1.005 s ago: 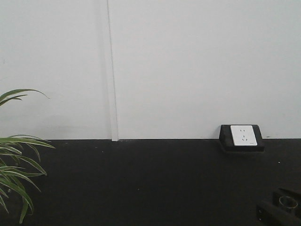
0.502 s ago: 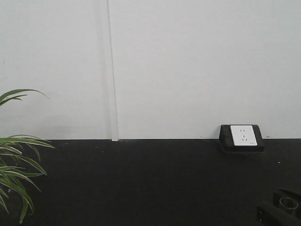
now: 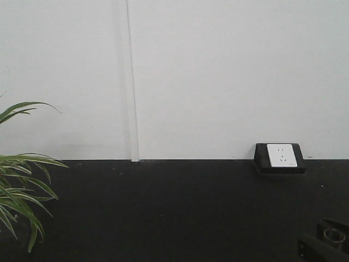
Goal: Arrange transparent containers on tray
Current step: 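Lift both held tubes up out of the white rack, then drive the base to the counter with the yellow tray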
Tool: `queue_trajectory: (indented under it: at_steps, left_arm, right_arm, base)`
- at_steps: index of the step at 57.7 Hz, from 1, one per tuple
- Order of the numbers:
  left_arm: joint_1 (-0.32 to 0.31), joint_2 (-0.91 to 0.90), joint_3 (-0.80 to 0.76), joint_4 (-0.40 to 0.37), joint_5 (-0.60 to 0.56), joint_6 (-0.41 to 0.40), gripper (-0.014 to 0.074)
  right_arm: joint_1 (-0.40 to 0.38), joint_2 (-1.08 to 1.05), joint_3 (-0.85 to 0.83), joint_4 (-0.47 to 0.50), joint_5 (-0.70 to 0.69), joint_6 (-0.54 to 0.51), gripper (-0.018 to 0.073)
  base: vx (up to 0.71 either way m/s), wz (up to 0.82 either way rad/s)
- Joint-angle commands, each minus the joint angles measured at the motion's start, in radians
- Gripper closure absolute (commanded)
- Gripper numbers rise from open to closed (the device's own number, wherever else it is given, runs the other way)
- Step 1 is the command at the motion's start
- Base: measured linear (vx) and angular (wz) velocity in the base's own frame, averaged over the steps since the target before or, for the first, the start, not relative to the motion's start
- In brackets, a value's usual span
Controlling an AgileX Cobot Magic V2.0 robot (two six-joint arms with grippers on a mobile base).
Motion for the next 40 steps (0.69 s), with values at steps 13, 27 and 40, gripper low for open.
queue_trajectory:
  at_steps: [13,27,40]
  left_arm:
    - [-0.003,0.007,-0.039,0.002,-0.073,-0.011,0.0596]
    - [-0.003,0.007,-0.039,0.002,-0.073,-0.011,0.0596]
    - [-0.003,0.007,-0.039,0.002,-0.073,-0.011,0.0596]
  right_arm:
    - [-0.001,-0.001,-0.035,-0.019,-0.078,-0.009,0.0571]
    - [-0.001,-0.001,-0.035,-0.019,-0.078,-0.009,0.0571]
    - [-0.001,-0.001,-0.035,-0.019,-0.078,-0.009,0.0571]
  base:
    - [-0.15,-0.01]
    - [-0.22,-0.11]
    - [-0.25,-0.17]
